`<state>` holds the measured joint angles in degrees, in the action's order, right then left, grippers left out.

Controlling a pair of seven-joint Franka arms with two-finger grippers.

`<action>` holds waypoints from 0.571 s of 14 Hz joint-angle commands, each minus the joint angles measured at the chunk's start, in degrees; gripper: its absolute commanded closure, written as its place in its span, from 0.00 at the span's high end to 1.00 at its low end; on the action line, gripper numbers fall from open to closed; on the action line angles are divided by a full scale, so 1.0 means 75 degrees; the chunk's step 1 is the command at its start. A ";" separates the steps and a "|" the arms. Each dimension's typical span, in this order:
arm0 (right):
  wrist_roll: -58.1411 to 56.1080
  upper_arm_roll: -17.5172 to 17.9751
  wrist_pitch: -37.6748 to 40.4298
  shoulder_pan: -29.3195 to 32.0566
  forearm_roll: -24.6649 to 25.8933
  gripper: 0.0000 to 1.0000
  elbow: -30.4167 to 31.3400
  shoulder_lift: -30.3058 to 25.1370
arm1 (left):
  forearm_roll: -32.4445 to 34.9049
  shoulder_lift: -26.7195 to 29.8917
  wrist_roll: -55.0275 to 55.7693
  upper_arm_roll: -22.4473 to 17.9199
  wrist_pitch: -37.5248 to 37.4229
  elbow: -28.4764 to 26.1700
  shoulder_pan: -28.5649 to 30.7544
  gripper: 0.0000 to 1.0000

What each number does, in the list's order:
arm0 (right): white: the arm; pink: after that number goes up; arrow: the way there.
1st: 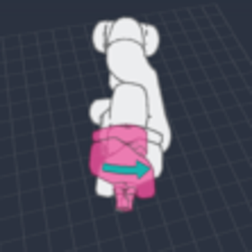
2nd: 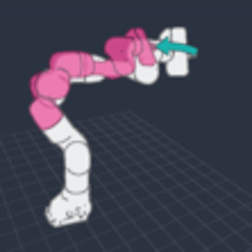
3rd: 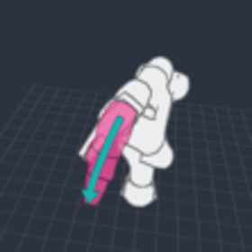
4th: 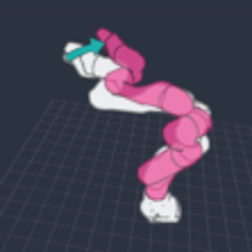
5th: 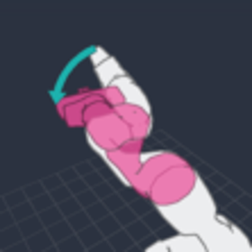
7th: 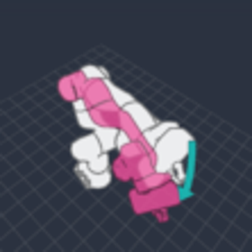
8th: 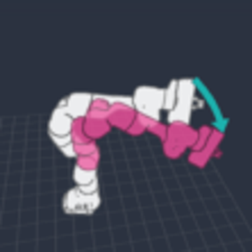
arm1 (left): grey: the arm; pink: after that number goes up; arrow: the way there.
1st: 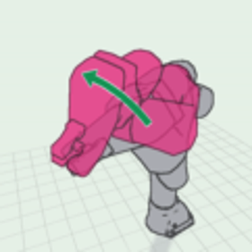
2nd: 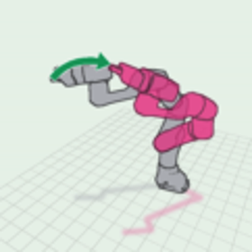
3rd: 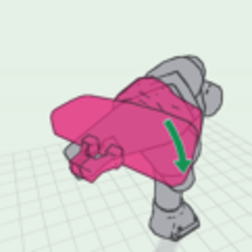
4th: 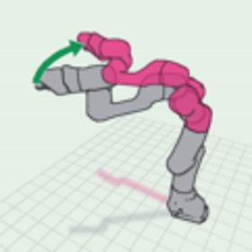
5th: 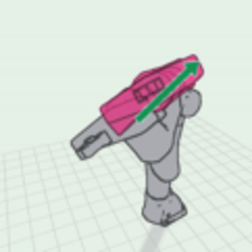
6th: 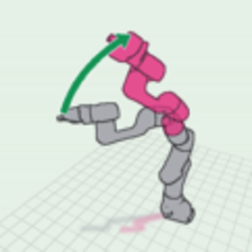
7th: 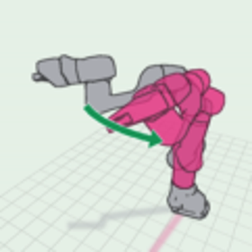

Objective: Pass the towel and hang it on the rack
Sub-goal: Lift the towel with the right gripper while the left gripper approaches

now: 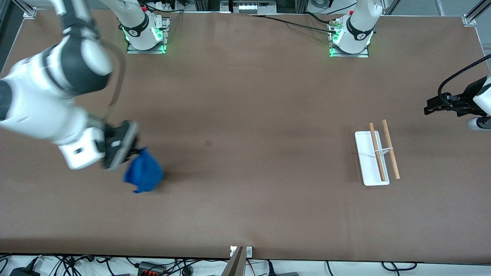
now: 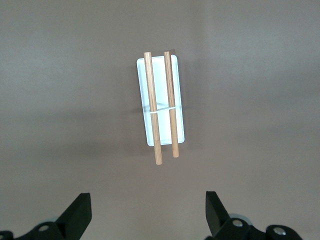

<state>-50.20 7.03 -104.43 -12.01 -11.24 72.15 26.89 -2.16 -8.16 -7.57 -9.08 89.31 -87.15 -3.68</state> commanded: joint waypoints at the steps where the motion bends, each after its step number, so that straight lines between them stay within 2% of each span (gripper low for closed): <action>1: 0.1938 0.0222 -0.0184 -0.0878 -0.0084 0.00 -0.0700 0.0176 | -0.0052 -0.0049 -0.0174 0.0015 -0.0166 0.0171 0.0057 1.00; 4: 0.4273 0.0235 -0.0886 -0.1992 -0.0072 0.00 -0.0808 0.0188 | -0.0041 -0.0072 -0.0174 0.0004 -0.0178 0.0112 0.0057 1.00; 8: 0.6081 0.0235 -0.1671 -0.2931 -0.0096 0.00 -0.0808 0.0188 | -0.0076 -0.0551 -0.0197 0.0085 -0.0317 0.0124 -0.0048 1.00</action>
<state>-9.16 9.16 -114.89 -31.80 -11.25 67.81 27.48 -2.18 -9.63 -7.79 -8.73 88.64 -87.23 -3.91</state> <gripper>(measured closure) 0.978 0.000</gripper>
